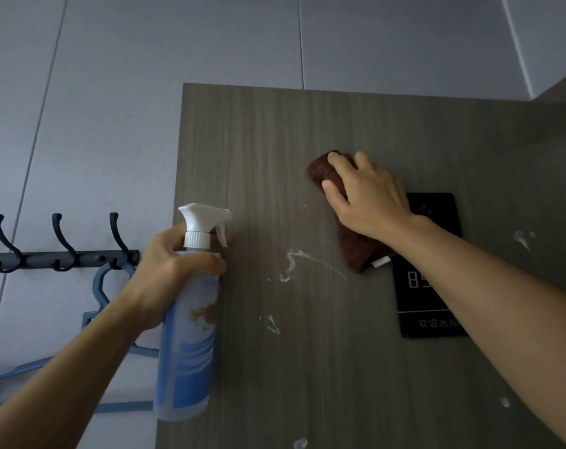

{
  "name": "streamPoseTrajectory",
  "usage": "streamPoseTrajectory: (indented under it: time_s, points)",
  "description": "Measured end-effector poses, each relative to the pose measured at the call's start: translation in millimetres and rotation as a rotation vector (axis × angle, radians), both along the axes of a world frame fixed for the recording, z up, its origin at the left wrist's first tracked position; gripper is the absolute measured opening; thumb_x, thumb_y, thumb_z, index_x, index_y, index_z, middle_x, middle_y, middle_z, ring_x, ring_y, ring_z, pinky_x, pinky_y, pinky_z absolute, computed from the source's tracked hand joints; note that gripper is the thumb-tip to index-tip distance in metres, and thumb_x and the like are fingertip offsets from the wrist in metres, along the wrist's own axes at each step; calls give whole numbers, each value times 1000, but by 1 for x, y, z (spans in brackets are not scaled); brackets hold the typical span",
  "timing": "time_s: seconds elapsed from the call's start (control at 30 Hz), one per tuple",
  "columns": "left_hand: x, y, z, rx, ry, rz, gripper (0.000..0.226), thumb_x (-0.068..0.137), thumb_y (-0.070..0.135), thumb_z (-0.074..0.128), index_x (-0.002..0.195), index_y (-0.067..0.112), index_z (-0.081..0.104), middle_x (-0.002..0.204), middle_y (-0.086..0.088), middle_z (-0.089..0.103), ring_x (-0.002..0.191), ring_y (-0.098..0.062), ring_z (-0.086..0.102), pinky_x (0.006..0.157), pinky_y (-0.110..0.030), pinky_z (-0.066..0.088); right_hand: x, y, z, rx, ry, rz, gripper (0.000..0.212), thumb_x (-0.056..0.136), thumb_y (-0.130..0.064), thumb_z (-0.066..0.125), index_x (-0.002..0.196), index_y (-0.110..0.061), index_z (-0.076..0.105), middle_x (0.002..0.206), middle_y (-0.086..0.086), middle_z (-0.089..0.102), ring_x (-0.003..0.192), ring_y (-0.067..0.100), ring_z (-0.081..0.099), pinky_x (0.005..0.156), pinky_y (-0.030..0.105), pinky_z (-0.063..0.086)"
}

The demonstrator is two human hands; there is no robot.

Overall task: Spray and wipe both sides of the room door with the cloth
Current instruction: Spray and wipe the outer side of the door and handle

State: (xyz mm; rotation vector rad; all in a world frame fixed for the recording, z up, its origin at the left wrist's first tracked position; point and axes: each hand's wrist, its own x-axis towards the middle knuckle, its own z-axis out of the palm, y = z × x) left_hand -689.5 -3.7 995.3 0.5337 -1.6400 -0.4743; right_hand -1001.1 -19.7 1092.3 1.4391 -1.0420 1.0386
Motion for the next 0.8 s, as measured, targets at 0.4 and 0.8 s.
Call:
streamPoseTrajectory:
  time_s: [0.4, 0.8]
  points:
    - [-18, -10, -13, -113, 31, 124, 39, 64, 20, 79, 97, 6, 65, 76, -16, 67, 61, -22, 67, 56, -31, 59, 17, -5, -69, -30, 328, -12, 47, 93, -46, 61, 133, -21, 58, 99, 7, 57, 77, 32, 64, 55, 37, 50]
    - [-24, -11, -17, -131, 35, 217, 33, 74, 18, 85, 98, 10, 63, 78, -12, 67, 68, -28, 67, 53, -25, 55, 29, -13, -139, -72, 425, 119, 48, 93, -47, 66, 130, -16, 66, 95, 4, 59, 74, 23, 61, 56, 34, 51]
